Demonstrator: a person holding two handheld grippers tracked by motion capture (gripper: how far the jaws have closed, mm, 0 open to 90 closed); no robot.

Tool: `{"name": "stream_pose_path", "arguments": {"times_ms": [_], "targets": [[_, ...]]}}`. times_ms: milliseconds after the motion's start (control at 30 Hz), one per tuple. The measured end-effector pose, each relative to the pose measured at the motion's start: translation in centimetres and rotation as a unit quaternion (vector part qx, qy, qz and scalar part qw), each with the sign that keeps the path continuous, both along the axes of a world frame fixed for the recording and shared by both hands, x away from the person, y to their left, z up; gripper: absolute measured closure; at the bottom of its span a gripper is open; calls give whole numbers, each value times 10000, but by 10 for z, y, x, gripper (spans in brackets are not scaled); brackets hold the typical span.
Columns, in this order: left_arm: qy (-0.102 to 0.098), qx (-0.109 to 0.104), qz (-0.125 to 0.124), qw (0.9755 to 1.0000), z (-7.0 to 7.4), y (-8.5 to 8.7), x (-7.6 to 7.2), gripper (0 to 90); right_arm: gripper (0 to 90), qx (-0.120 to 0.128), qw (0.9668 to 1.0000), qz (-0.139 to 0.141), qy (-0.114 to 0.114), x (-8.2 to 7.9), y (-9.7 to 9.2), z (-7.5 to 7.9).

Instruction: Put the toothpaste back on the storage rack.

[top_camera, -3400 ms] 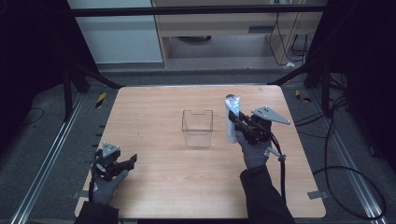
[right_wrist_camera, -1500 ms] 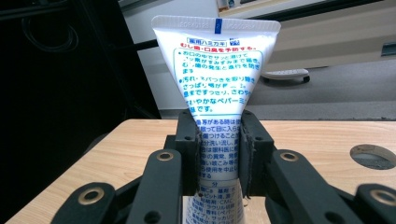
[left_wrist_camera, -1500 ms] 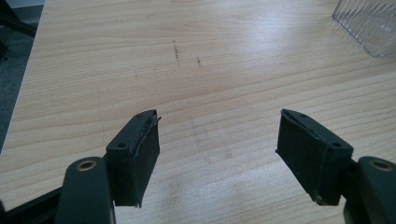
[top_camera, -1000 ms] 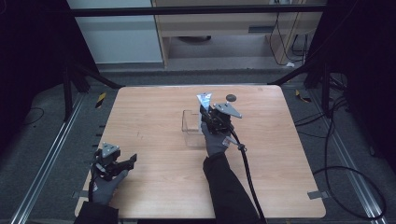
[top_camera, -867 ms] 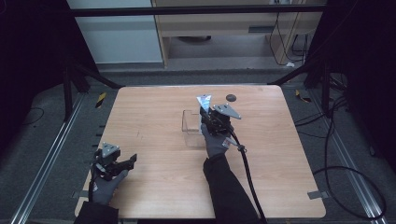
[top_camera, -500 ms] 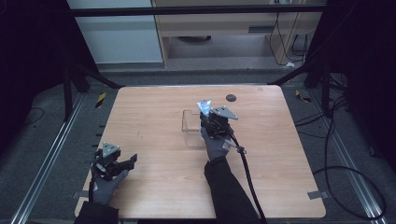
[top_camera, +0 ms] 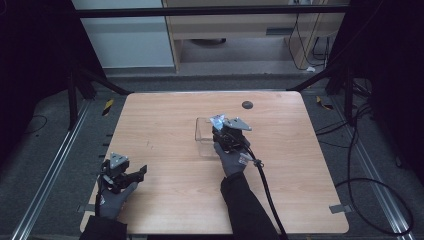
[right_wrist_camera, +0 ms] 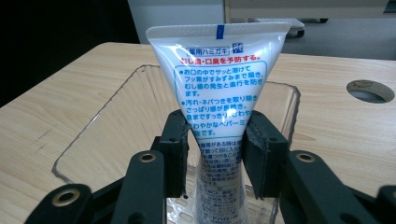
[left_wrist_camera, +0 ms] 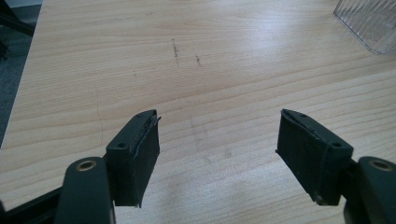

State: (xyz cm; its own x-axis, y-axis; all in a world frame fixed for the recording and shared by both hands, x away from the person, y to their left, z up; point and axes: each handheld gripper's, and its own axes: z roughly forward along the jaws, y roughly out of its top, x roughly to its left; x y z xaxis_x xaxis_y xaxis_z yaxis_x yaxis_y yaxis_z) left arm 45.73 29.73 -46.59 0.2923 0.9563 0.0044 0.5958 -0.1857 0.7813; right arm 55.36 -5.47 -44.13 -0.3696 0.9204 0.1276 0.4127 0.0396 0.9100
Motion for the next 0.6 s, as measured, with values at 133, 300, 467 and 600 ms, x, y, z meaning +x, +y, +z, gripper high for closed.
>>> {"name": "stream_pose_path", "arguments": {"times_ms": [133, 300, 467, 600], "targets": [[0, 2, 0, 10000, 0, 0, 0, 287, 590, -70, 10000, 15, -36, -2, 2, 0], [4, 6, -7, 10000, 0, 0, 0, 287, 552, -35, 10000, 54, -44, -5, 0, 2], [6, 8, -7, 10000, 0, -1, 0, 287, 502, -21, 9999, 76, -149, -12, -3, 8], [3, 11, -11, 10000, 0, -1, 0, 287, 445, 8, 9993, 94, -349, -20, -9, 20]]}}
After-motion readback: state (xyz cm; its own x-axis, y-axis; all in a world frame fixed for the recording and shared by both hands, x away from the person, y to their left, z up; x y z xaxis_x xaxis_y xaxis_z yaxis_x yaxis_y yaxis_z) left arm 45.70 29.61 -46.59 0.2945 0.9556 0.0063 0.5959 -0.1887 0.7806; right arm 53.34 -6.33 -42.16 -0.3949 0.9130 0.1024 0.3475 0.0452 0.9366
